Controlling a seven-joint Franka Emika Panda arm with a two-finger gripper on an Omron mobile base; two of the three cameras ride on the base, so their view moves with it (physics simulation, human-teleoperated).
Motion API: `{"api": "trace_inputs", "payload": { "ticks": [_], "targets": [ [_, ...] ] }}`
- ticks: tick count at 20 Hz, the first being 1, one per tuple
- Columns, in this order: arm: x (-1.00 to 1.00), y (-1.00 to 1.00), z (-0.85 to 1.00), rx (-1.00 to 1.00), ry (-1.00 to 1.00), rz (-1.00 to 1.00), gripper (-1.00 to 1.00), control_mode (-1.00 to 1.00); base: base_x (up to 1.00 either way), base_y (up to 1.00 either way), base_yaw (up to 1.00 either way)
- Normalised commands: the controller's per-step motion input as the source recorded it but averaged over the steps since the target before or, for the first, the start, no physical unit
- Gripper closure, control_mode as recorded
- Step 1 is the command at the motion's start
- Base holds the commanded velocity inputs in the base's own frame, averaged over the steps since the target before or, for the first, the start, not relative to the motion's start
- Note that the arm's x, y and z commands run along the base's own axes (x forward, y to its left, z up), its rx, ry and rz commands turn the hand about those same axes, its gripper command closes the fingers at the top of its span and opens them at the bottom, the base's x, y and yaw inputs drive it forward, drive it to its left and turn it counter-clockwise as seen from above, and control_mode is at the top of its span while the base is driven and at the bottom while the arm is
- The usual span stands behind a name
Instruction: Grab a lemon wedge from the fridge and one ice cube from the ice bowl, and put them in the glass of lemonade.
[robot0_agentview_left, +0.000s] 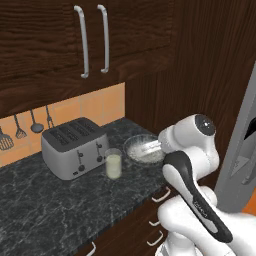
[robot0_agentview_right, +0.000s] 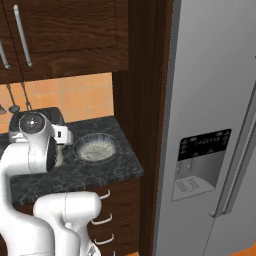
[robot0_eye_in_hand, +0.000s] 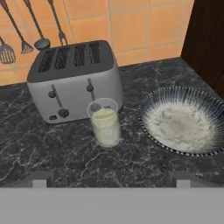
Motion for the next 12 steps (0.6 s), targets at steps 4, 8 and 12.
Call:
{"api": "trace_inputs", "payload": {
  "ticks": [4,8,12],
  "targets": [
    [-0.27,-0.37,0.73,-0.28,0.01,0.07,-1.00,-1.00,0.00,0.00,0.00],
    [-0.25,-0.10,0.05,-0.09,0.00,-0.09,-1.00,-1.00,0.00,0.00,0.00],
    [-0.04,0.00,0.00,0.00,0.00,-0.02,-1.00,1.00,-0.36,-0.01,0.00]
  ]
}}
